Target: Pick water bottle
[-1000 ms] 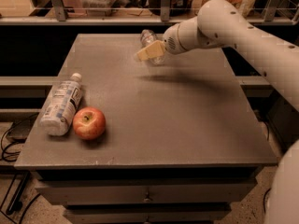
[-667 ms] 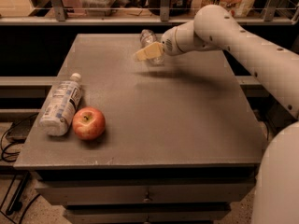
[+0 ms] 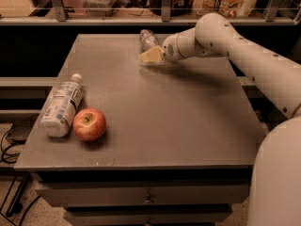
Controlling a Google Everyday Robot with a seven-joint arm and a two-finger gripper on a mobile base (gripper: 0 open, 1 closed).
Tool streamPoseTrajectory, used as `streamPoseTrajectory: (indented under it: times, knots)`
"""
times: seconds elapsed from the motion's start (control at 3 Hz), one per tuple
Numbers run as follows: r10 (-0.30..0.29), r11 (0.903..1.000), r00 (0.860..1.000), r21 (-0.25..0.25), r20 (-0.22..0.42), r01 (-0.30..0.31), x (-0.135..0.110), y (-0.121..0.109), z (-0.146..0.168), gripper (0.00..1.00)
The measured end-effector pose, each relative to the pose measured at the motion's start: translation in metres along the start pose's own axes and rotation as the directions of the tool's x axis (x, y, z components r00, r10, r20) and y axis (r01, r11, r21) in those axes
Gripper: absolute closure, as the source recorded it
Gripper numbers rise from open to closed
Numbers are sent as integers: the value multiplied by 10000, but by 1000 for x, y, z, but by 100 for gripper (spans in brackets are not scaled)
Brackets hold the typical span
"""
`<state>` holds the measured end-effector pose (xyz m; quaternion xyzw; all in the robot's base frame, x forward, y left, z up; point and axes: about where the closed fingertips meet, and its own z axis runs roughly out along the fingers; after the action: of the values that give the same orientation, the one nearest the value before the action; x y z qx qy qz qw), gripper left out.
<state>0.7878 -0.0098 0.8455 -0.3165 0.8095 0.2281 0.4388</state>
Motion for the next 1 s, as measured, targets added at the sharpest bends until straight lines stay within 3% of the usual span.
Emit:
streamPoseTrajectory:
  times: [0.33,0.67,1.0]
  knots:
    - [-66,9998,10000,213,30,66,-2,1,-7,63]
    - [-701,9972,9971,293,300,692,-23,12,-29,87]
    - [-1883,9821,9795,178,712,1875,-61,35,-66,100]
